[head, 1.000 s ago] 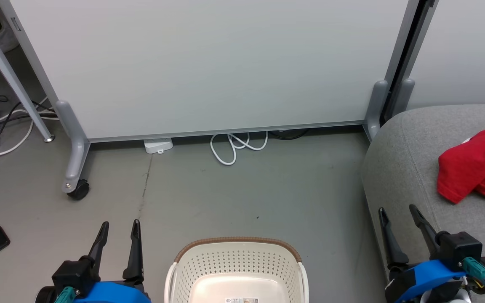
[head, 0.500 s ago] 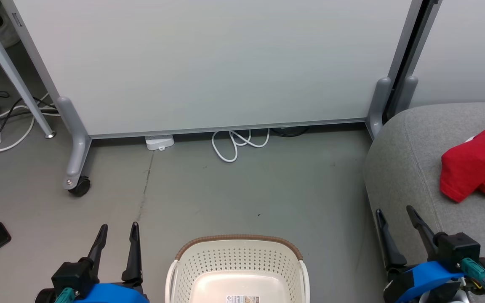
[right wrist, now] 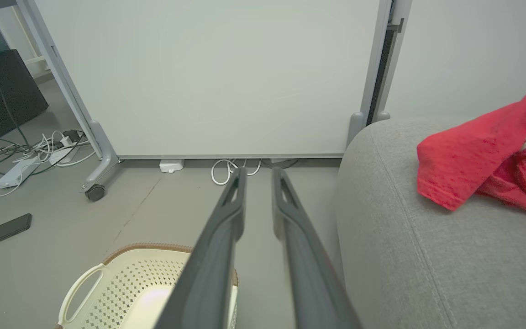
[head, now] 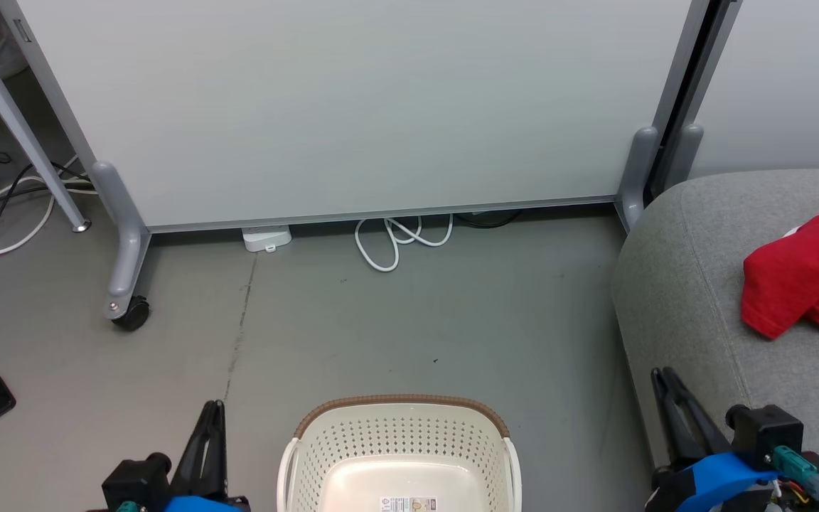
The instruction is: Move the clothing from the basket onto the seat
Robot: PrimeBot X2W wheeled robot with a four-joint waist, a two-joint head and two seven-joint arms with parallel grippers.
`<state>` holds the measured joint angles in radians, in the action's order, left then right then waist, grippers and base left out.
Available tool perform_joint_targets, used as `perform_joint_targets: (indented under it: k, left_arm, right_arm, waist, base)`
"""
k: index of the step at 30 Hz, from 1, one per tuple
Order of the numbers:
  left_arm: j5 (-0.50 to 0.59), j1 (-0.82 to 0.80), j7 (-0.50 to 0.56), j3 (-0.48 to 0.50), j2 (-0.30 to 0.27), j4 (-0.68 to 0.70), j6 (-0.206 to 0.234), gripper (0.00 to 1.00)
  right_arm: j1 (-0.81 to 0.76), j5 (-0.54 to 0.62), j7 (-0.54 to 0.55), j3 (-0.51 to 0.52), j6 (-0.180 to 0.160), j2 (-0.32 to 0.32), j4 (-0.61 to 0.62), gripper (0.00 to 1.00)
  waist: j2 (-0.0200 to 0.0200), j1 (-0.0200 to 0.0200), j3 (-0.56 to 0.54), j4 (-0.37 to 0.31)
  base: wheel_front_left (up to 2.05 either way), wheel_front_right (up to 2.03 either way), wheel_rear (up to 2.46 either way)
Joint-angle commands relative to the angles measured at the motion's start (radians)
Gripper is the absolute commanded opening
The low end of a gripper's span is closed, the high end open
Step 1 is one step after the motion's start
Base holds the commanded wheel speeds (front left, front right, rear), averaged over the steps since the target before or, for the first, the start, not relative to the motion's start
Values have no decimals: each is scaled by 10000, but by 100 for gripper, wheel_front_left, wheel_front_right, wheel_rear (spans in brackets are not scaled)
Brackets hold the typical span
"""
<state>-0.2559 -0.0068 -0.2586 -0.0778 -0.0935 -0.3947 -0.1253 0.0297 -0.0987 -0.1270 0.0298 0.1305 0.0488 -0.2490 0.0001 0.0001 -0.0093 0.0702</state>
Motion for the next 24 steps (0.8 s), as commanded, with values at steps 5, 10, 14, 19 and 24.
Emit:
perform_joint_targets:
  k: [5, 10, 14, 19, 24]
  left_arm:
    - [-29, 303, 32, -8, 98, -376, 0, 0]
    - [-952, 207, 297, 137, 124, -265, -4, 0]
    - [-1672, 129, 493, 242, 141, -159, -7, 0]
    - [-2522, 36, 724, 360, 161, -34, -11, 0]
    - [-3329, -48, 940, 476, 180, 83, -15, 0]
  right_arm:
    - [-160, -35, 32, 0, 0, -25, -427, 0]
    - [-64, -1062, 229, 93, 0, -22, -438, 0]
    - [-19, -1871, 343, 126, 0, -19, -394, 0]
    - [37, -2821, 480, 167, 0, -16, -344, 0]
    - [98, -3723, 616, 212, 1, -13, -303, 0]
  waist:
    - [-1, 0, 3, -4]
    - [-1, 0, 7, -32]
    - [-1, 0, 11, -54]
    - [-1, 0, 16, -82]
    - [-1, -1, 21, -110]
  base:
    - [0, 0, 0]
    - [0, 0, 0]
    - [0, 0, 0]
    - [0, 0, 0]
    - [0, 0, 0]
